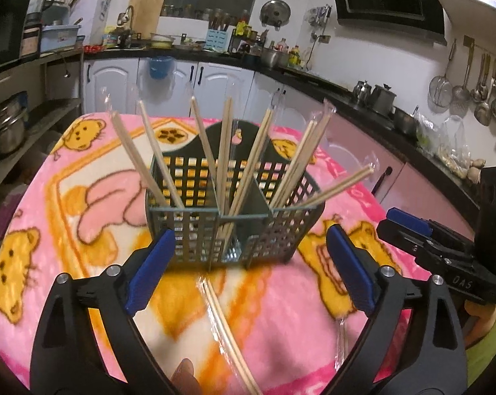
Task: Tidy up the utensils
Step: 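Withdraw both open tools from the caddy toward the chopstick pile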
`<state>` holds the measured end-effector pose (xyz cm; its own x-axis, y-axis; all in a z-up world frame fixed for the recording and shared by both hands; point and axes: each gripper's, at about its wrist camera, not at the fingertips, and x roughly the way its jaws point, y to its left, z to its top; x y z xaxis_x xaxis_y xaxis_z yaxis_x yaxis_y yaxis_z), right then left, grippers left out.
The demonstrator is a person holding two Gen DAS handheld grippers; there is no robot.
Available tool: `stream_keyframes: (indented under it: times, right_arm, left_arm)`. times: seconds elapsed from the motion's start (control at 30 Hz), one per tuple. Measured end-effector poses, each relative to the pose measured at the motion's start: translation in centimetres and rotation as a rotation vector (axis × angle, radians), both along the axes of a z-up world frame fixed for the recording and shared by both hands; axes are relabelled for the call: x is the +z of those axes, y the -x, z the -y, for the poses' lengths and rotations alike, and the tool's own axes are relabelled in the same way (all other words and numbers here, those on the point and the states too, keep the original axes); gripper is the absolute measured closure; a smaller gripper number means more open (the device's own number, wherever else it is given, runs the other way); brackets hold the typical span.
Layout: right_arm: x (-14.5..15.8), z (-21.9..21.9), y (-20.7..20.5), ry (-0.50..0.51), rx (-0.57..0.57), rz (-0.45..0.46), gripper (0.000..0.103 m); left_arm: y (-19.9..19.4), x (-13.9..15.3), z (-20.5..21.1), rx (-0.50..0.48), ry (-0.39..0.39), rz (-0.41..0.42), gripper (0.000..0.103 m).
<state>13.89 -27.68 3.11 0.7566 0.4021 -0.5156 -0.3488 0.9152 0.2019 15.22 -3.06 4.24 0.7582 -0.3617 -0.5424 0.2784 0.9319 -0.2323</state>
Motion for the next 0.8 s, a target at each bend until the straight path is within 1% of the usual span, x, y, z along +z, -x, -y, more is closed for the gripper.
stream_keyframes:
  times: [0.07, 0.13, 0.27, 0.57, 0.8]
  right_arm:
    - [-0.2, -0.1, 0.2, 0.005, 0.003, -0.006, 0.041]
    - [-0.5, 0.0, 0.6, 0.007, 0.005, -0.01, 0.041]
    - [-1.0, -0.1, 1.2, 0.017, 0.009, -0.021, 0.036]
    - [-1.7, -0.4, 2.1, 0.036, 0.028, -0.044, 0.035]
    - [-3.0, -1.0, 2.8, 0.047, 0.048, -0.082, 0.035]
  left_arm:
    - [0.1, -0.4, 0.0, 0.0, -0.002, -0.011, 0.016]
    - [0.3, -0.9, 0.0, 0.0, -0.002, -0.021, 0.012]
    - [0.6, -1.6, -0.1, 0.001, -0.006, -0.036, 0.012]
    - [0.9, -2.6, -0.3, 0.013, -0.019, -0.064, 0.011]
    - [1.0, -3.7, -0.2, 0.018, -0.036, -0.094, 0.011]
